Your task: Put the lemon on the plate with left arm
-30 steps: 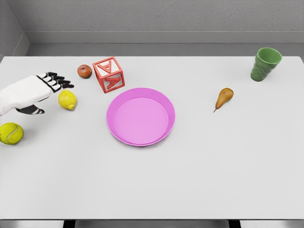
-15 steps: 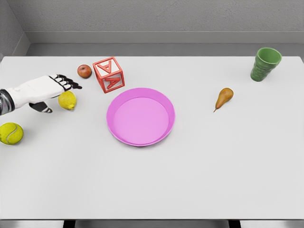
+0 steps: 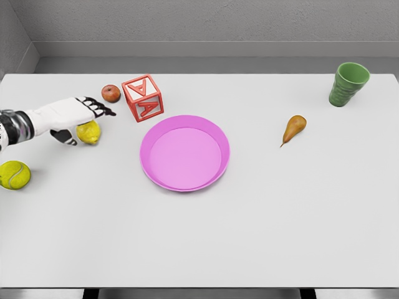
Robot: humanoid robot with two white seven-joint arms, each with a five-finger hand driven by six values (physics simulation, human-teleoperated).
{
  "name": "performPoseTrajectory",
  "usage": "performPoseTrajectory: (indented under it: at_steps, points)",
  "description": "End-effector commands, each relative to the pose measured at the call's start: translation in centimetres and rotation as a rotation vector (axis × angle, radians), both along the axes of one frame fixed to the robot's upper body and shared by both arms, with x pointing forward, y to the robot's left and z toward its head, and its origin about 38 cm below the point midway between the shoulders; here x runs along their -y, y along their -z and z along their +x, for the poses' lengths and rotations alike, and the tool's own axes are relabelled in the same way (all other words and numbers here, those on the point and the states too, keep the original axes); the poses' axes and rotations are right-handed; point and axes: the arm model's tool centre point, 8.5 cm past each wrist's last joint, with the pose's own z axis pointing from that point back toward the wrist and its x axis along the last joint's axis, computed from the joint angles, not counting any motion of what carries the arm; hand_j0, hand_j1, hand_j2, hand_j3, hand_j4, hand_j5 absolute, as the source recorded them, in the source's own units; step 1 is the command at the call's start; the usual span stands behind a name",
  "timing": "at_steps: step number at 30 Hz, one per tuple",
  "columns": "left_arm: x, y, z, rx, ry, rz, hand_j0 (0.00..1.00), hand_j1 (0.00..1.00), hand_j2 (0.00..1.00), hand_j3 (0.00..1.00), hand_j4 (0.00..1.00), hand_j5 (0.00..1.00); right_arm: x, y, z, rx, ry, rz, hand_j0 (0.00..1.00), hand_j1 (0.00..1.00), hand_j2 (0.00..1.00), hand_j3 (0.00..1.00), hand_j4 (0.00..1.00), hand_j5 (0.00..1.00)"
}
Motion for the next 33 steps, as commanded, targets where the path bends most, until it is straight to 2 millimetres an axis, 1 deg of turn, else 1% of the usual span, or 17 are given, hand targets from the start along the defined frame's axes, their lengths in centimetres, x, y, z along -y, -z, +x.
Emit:
performPoseTrajectory:
  at_steps: [1,4,6,7,8,10,11,12,13,17,18,20,21,22,23,28,33]
  points:
    - [0.3,0.5,0.0,-0.012,0.003,-0.003,1.0,1.0,1.0,1.0,1.0,1.0,0.0,0.0,0.0,0.0,0.002,0.0,1.0,1.0,1.0,1.0,1.0,1.0]
    - [0.6,0.9,-0.1,-0.023,0.016,0.013,1.0,1.0,1.0,1.0,1.0,1.0,0.0,0.0,0.0,0.0,0.0,0.0,1.0,1.0,1.0,1.0,1.0,1.0]
    - [0.6,0.7,0.0,-0.018,0.016,0.022,1.0,1.0,1.0,1.0,1.0,1.0,0.0,0.0,0.0,0.0,0.0,0.0,1.0,1.0,1.0,1.0,1.0,1.0]
    - [0.5,0.7,0.0,-0.013,0.017,0.043,0.98,0.98,0.98,0.98,0.98,0.98,0.0,0.0,0.0,0.0,0.0,0.0,1.0,1.0,1.0,1.0,1.0,1.0]
    - [0.4,0.6,0.1,-0.009,0.017,0.058,0.94,0.94,0.94,0.94,0.94,0.94,0.0,0.0,0.0,0.0,0.0,0.0,1.0,1.0,1.0,1.0,1.0,1.0]
    - [0.1,0.6,0.1,-0.008,0.014,0.068,0.94,0.94,0.94,0.94,0.94,0.94,0.0,0.0,0.0,0.0,0.0,0.0,1.0,1.0,1.0,1.0,1.0,1.0]
    - [0.0,0.6,0.1,-0.007,0.014,0.078,0.91,0.91,0.91,0.91,0.91,0.91,0.0,0.0,0.0,0.0,0.0,0.0,1.0,1.0,1.0,1.0,1.0,1.0]
    - [0.0,0.6,0.1,-0.007,0.014,0.078,0.81,0.81,0.81,0.81,0.81,0.81,0.0,0.0,0.0,0.0,0.0,0.0,1.0,1.0,1.0,1.0,1.0,1.0]
    - [0.0,0.5,0.1,-0.006,0.013,0.08,0.76,0.76,0.76,0.76,0.76,0.76,0.0,0.0,0.0,0.0,0.0,0.0,1.0,1.0,1.0,1.0,1.0,1.0]
    - [0.1,0.2,0.2,0.001,0.014,0.08,0.75,0.75,0.75,0.75,0.75,0.75,0.0,0.0,0.0,0.0,0.0,0.0,1.0,1.0,1.0,1.0,1.0,1.0]
    - [0.0,0.3,0.2,0.0,0.014,0.089,0.71,0.71,0.71,0.71,0.71,0.71,0.0,0.0,0.0,0.0,0.0,0.0,1.0,1.0,1.0,1.0,1.0,1.0]
    - [0.0,0.4,0.2,-0.003,0.014,0.098,0.66,0.66,0.66,0.66,0.66,0.66,0.0,0.0,0.0,0.0,0.002,0.0,1.0,1.0,1.0,1.0,1.0,1.0]
    - [0.1,0.4,0.2,-0.004,0.017,0.099,0.62,0.62,0.62,0.62,0.62,0.62,0.0,0.0,0.0,0.0,0.0,0.0,1.0,1.0,1.0,1.0,1.0,1.0]
    - [0.2,0.7,0.1,-0.01,0.022,0.103,0.6,0.6,0.6,0.6,0.6,0.6,0.0,0.0,0.0,0.0,0.002,0.0,1.0,1.0,1.0,1.0,1.0,1.0]
    - [0.2,0.7,0.1,-0.011,0.022,0.104,0.55,0.55,0.55,0.55,0.55,0.55,0.0,0.0,0.0,0.0,0.0,0.0,1.0,1.0,1.0,1.0,1.0,1.0]
    - [0.1,0.5,0.2,-0.008,0.019,0.096,0.51,0.51,0.51,0.51,0.51,0.51,0.0,0.0,0.0,0.0,0.0,0.0,1.0,1.0,1.0,1.0,1.0,1.0]
    - [0.1,-0.4,0.4,0.011,0.016,0.078,0.51,0.51,0.51,0.51,0.51,0.51,0.0,0.0,0.0,0.0,0.0,0.0,1.0,1.0,1.0,1.0,1.0,1.0]
